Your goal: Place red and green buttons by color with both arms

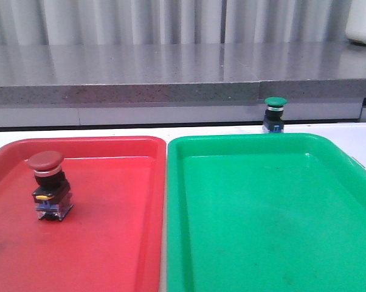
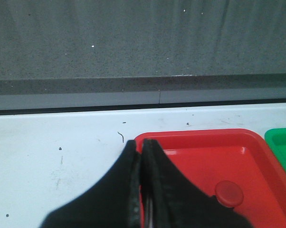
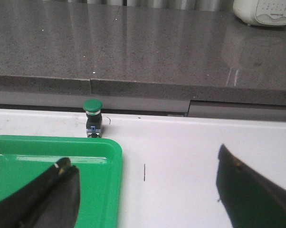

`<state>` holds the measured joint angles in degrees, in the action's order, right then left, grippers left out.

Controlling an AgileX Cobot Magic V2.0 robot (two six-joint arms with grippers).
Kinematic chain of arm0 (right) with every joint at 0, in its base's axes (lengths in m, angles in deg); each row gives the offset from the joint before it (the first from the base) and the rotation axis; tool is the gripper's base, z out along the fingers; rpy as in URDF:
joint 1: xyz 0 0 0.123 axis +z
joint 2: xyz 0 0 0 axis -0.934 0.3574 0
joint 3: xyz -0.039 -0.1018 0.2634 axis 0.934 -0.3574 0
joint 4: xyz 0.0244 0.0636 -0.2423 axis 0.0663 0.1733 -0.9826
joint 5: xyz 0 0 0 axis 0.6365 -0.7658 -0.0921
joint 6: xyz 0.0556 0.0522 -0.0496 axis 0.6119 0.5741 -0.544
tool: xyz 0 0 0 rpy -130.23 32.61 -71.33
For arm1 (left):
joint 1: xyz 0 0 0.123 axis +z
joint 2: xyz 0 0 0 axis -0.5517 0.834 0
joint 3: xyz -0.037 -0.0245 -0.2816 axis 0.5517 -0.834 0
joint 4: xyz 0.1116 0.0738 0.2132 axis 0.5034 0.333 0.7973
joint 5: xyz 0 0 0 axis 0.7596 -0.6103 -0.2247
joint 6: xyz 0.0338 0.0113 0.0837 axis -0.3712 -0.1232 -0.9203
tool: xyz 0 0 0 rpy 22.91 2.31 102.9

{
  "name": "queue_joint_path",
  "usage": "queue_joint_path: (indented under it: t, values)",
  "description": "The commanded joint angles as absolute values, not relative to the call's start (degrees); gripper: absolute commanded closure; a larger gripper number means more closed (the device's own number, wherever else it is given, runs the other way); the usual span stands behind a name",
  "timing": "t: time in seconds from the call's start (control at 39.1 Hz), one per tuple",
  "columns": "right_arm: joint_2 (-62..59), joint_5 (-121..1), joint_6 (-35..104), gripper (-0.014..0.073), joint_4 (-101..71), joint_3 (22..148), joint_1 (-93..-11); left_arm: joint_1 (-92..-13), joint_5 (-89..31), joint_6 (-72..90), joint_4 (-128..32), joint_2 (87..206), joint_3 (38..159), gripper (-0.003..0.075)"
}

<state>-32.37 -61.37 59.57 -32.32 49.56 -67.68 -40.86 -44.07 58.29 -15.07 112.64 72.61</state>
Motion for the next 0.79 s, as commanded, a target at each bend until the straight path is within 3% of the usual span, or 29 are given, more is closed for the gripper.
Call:
queue_joint_path:
  t: [0.0,0.28,0.77]
  values:
    - [-31.83,-56.86,59.37,-0.0011,-32.27,51.77,-68.07,-40.83,-39.97,58.93,-16.49,105.59,69.85,0.0740]
    - [-31.83,-56.86,59.37,-0.0011,-32.27,51.77,-68.07,-40.83,-40.61,58.93,-17.84,87.89,63.54,0.0740]
    - [-31.83,-57.24,59.37,-0.0011,-32.27,51.77,-68.07,-40.83,-40.64,58.93,-17.84,88.36,63.25,0.0740]
